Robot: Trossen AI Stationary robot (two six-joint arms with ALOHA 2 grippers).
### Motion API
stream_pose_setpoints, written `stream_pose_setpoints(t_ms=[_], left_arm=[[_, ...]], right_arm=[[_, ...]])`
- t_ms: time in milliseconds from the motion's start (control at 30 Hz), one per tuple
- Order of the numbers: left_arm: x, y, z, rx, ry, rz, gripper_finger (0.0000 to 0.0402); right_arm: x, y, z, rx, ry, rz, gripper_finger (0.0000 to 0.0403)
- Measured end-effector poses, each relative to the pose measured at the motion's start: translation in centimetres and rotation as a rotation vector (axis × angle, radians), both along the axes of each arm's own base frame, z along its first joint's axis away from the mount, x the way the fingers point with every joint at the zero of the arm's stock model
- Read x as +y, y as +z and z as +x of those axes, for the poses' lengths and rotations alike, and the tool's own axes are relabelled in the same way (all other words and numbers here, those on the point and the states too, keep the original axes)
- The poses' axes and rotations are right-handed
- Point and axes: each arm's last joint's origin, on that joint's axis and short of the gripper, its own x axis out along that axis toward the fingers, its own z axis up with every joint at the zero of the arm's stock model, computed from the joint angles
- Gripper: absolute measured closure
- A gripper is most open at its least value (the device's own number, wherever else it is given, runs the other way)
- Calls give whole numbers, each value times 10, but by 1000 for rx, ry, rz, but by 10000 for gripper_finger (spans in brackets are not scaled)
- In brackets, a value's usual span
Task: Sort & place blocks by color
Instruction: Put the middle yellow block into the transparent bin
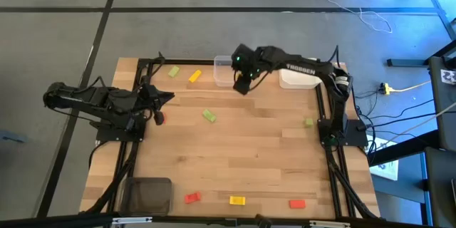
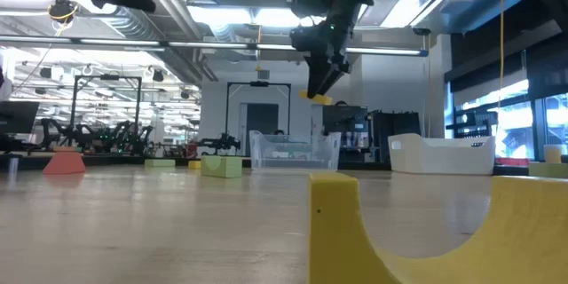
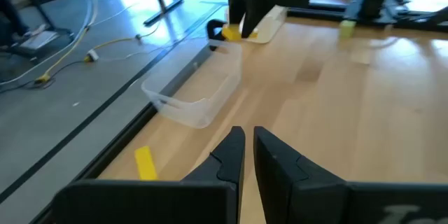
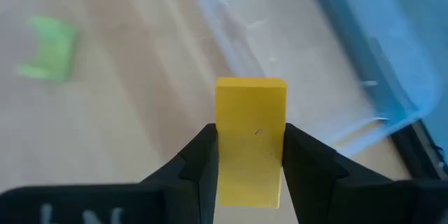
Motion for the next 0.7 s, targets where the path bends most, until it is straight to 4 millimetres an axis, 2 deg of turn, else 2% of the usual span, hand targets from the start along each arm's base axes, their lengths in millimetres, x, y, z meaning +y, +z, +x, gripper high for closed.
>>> stream_pose_setpoints(t_ms=[133, 333, 700], left_arm=[[6, -3, 8, 12, 74, -33, 376], [15, -9, 24, 48, 105, -66, 376], [25, -14, 40, 73, 110, -100, 376]], right_arm=[[-26, -4, -11, 2, -66, -4, 277], [-56, -30, -5, -32, -109, -5, 277], [-74, -87, 4, 78, -61, 47, 277]])
